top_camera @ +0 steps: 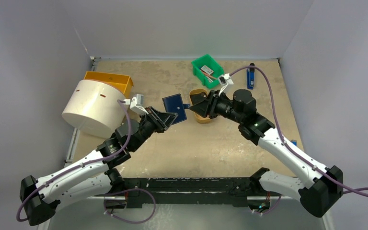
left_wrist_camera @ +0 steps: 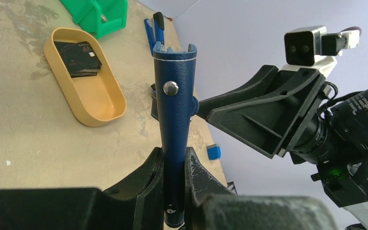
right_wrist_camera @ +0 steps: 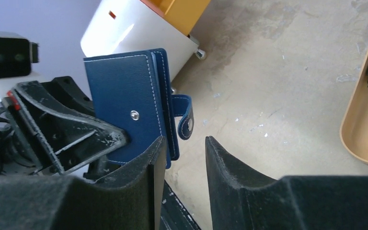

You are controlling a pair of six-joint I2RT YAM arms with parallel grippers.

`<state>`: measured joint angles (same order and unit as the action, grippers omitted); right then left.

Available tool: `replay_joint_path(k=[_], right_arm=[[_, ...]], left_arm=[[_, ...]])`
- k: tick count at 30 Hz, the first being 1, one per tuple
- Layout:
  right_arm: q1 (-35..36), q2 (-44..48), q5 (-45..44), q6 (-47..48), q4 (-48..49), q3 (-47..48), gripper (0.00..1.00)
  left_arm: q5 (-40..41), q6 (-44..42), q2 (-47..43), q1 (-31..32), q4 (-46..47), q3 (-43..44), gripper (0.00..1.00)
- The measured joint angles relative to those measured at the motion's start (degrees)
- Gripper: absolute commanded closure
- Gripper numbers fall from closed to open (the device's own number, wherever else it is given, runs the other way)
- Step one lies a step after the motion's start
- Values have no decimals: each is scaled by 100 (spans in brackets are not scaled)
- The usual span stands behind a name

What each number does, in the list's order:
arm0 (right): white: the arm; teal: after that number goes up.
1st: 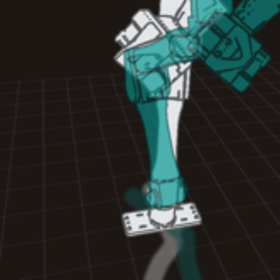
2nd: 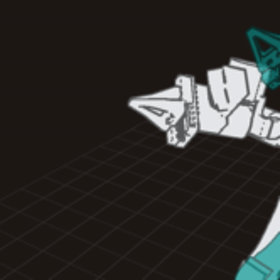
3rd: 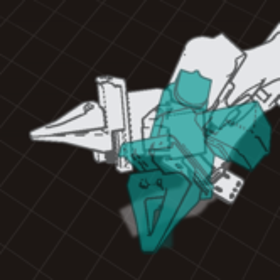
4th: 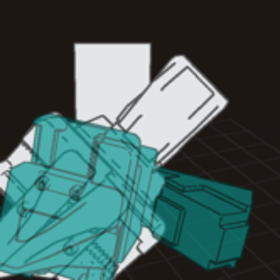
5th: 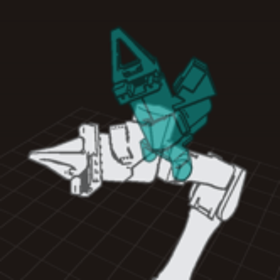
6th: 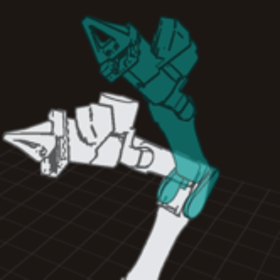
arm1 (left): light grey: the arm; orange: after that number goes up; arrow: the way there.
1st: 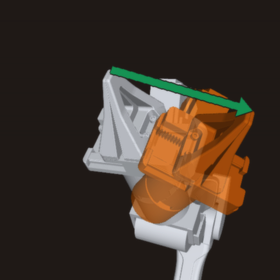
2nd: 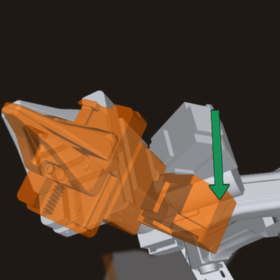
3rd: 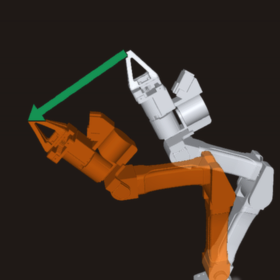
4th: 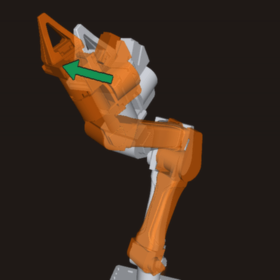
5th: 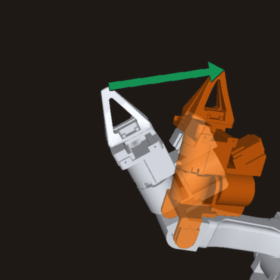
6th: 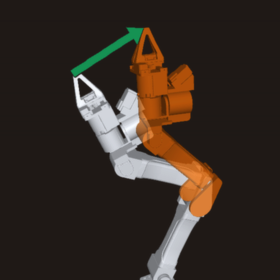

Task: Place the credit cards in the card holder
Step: Close the card holder at the center of the board.

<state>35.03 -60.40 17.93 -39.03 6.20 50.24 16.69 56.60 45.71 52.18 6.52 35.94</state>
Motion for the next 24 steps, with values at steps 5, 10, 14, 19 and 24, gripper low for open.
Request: replay_joint_path(k=[5,10,14,19,24], right_arm=[[225,-269,-136,190,-356,308,60],[494,-361,-354,385,-619,527,63],[560,-411,-549,457,-741,632,68],[557,-411,-813,455,-824,632,68],[557,-417,-964,455,-903,632,72]], left_arm=[[0,-7,-35,0,-17,-9,100],[-2,-13,-35,0,-24,-11,100],[-2,-15,-35,0,-28,-11,100],[-4,-15,-48,0,-74,-11,100],[-4,-15,-101,0,-133,-20,100]])
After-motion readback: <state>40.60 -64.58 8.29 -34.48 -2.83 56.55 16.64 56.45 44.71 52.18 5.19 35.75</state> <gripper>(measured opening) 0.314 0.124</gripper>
